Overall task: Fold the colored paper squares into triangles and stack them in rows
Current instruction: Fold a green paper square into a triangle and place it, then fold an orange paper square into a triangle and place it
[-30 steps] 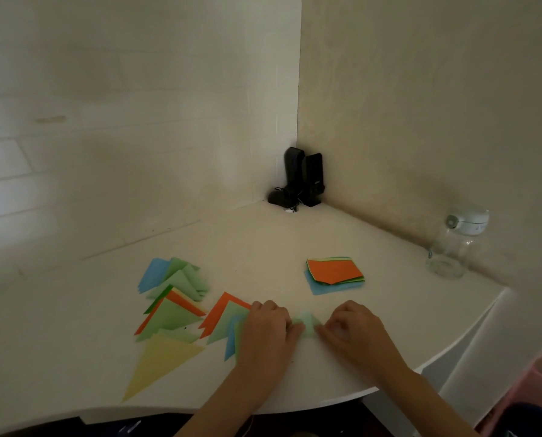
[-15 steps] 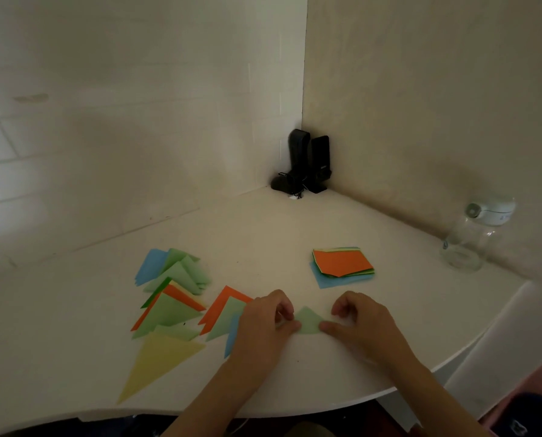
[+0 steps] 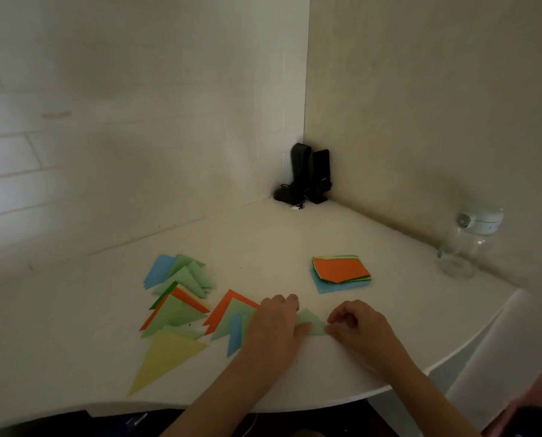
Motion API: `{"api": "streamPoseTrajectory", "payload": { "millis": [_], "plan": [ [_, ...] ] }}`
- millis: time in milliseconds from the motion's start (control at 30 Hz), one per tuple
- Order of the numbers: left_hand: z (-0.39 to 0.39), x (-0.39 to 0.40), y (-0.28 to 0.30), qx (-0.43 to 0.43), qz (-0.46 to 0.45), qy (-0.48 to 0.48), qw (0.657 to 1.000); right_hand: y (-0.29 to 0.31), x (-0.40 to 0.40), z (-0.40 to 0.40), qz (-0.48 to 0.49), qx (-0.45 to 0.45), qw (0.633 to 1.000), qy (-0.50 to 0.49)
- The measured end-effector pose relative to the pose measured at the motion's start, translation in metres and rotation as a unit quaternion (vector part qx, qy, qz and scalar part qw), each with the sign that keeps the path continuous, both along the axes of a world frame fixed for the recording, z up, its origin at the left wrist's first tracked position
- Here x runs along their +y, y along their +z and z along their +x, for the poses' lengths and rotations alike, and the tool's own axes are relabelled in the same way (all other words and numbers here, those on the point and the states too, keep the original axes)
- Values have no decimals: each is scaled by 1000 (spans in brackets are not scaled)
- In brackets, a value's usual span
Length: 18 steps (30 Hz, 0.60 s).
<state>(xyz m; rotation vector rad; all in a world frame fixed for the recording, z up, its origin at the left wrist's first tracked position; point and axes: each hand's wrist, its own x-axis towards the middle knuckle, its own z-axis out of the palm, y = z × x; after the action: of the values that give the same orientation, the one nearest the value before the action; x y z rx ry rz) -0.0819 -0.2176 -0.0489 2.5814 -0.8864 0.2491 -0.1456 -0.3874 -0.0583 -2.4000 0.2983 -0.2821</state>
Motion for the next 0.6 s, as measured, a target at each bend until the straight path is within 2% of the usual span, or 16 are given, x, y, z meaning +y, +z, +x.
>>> {"api": "streamPoseTrajectory", "payload": {
  "millis": [100, 200, 300, 433, 600],
  "plan": [
    [-10, -13, 2, -9, 61, 36, 997, 1, 2, 0, -9, 6, 1000, 1],
    [-6, -19, 4, 47, 58, 57, 996, 3, 2, 0, -6, 8, 1000, 5],
    [-3, -18, 5, 81, -7, 52, 995, 0, 2, -3, 4, -12, 1000, 2],
    [-10, -10, 5, 31, -100, 47, 993, -3, 1, -7, 15, -62, 998, -14],
    [-25, 27, 16, 6, -223, 98, 970, 0, 7, -8, 29, -127, 991, -32]
  ]
}}
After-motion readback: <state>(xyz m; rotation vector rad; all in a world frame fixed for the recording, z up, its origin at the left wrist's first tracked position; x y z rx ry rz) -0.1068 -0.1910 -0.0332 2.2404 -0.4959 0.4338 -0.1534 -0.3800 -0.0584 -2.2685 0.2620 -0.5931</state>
